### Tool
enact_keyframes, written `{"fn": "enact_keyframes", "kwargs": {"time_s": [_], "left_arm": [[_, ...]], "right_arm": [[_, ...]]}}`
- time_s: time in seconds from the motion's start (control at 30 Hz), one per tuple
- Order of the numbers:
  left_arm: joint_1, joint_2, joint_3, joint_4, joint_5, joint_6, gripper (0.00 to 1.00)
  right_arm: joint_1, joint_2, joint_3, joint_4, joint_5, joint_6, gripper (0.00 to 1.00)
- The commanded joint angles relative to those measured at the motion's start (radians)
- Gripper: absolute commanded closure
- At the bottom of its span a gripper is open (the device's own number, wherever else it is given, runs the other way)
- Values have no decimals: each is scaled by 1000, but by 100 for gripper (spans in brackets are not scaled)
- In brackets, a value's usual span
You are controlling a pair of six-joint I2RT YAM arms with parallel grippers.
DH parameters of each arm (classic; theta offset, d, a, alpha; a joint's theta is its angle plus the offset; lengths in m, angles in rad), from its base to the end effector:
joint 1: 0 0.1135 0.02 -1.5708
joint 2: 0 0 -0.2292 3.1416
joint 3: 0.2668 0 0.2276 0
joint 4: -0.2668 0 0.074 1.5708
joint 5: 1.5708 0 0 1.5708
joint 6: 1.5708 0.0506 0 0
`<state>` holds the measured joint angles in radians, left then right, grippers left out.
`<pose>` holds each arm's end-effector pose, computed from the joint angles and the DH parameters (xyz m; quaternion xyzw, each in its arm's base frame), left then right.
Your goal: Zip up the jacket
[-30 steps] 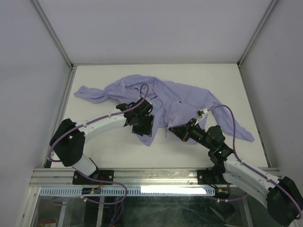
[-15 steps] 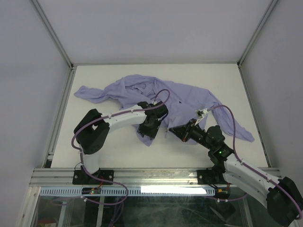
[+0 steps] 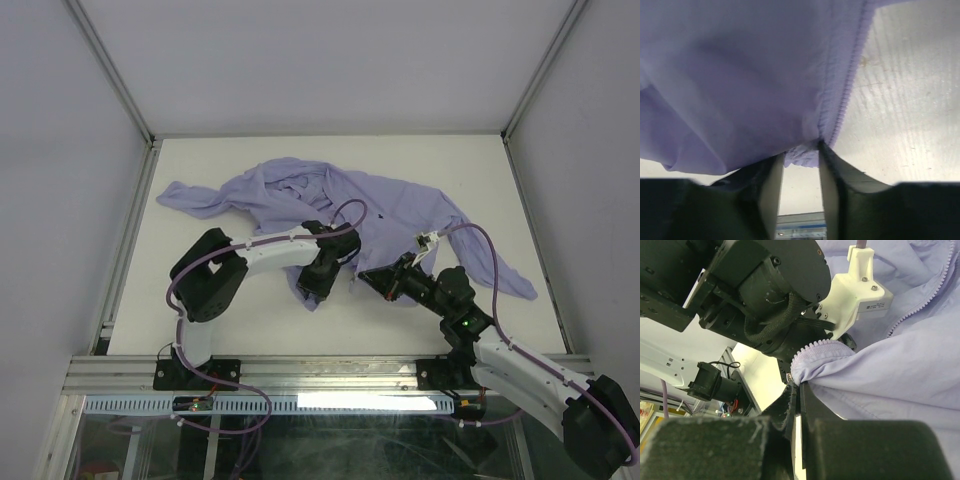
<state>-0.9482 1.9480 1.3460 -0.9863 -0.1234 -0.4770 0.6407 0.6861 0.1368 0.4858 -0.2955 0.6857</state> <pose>0.1900 -0.2540 0.1275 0.2335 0.9704 0.0524 0.0337 0.1382 0.1214 0.1875 -0.0845 0.7233 0.5013 0.4673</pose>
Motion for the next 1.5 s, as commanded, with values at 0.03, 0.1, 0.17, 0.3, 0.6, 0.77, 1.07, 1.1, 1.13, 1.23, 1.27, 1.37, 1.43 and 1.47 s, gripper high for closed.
{"fn": "enact_keyframes", "kwargs": {"time_s": [0.03,0.1,0.17,0.3,0.6,0.77,1.07,1.1,1.13,1.23,1.27,1.37,1.43,1.47], "left_arm": [[-15,66,-66,49,10,-25,77],[-15,52,-68,69,34,-32,85],[-14,31,-63,80,41,-42,91],[7,-42,-55,98,63,-72,100],[72,-236,-78,251,197,-195,100],[136,-361,-153,403,258,-300,100],[157,-560,-291,668,224,-367,100],[156,-579,-309,700,219,-367,100],[156,-597,-327,742,214,-367,100],[156,-646,-392,849,207,-368,100],[155,-662,-412,879,202,-369,100],[156,-711,-473,974,194,-373,100],[157,-739,-519,1040,194,-373,100],[157,-753,-541,1077,193,-375,100]], "right_arm": [[-7,-4,9,36,15,-15,100],[-7,-2,14,32,15,-15,100],[-7,-5,18,29,15,-15,100],[-9,-27,31,-1,15,-15,100],[-12,-54,47,-19,15,-15,100],[-21,-4,94,-41,15,-15,100],[-48,83,83,143,-112,-45,100],[-52,96,89,153,-125,-35,100],[-53,113,96,163,-137,-23,100],[-59,168,103,225,-170,28,100],[-63,181,100,255,-176,50,100],[-68,223,90,338,-195,95,100],[-71,252,88,394,-215,125,100],[-71,265,90,422,-223,141,100]]}}
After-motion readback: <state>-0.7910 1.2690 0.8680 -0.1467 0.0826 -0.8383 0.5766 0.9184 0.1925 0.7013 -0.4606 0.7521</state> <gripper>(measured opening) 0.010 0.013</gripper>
